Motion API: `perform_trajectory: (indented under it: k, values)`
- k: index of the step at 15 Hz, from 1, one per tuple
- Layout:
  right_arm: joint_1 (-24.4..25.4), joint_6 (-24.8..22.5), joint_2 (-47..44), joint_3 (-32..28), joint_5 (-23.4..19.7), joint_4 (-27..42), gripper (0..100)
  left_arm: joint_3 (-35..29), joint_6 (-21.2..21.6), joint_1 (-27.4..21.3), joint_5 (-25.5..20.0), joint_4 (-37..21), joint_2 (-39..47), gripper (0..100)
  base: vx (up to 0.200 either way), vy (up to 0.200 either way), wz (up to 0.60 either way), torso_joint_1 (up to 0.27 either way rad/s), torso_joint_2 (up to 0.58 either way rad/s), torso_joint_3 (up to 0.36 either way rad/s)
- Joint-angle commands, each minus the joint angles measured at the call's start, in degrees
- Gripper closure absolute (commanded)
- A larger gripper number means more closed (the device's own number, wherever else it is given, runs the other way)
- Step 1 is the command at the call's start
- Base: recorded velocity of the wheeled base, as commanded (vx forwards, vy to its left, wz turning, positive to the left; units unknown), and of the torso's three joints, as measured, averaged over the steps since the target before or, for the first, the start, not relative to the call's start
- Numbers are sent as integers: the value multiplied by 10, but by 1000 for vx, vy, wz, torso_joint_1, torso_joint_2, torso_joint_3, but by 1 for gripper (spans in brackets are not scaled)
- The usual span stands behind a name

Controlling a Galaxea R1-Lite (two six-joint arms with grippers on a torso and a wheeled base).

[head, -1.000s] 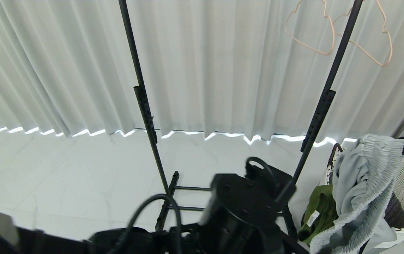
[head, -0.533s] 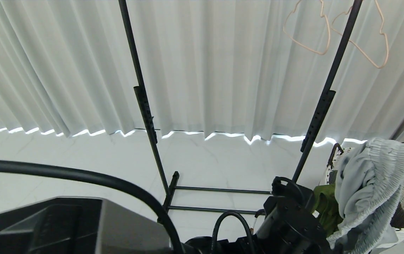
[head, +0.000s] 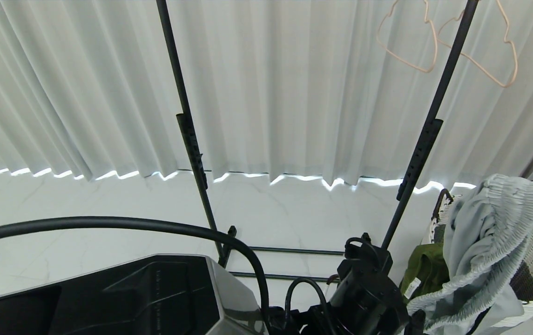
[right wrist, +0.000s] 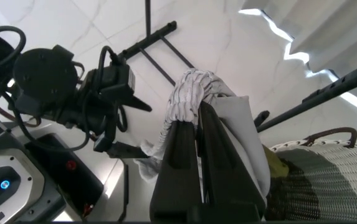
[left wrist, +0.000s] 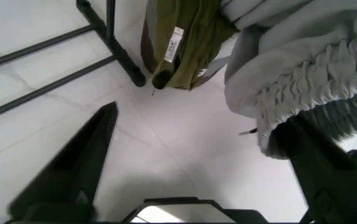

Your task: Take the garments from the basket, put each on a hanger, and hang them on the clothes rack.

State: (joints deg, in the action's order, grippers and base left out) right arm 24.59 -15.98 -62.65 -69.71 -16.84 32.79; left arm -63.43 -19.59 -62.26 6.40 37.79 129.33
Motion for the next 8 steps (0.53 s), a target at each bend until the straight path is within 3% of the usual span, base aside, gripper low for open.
perform_trajectory:
  k: [1,3,5,6,8]
  values:
    - [0,0,0,-1,0,-2,100,1,0,-1,0,0,-2,100,0,0,0,0,0,0]
    - [-2,0,0,0,2,-1,100,14,12,-15,9,-1,-7,100,0,0,0,0,0,0]
    - [-5,9,0,11,2,-1,100,79,101,-36,27,4,-37,100,0,0,0,0,0,0]
    - [-5,11,0,12,2,-1,100,90,104,-40,27,11,-44,100,0,0,0,0,0,0]
    - [-7,13,3,16,4,-2,100,122,111,-52,46,92,-78,100,0,0,0,0,0,0]
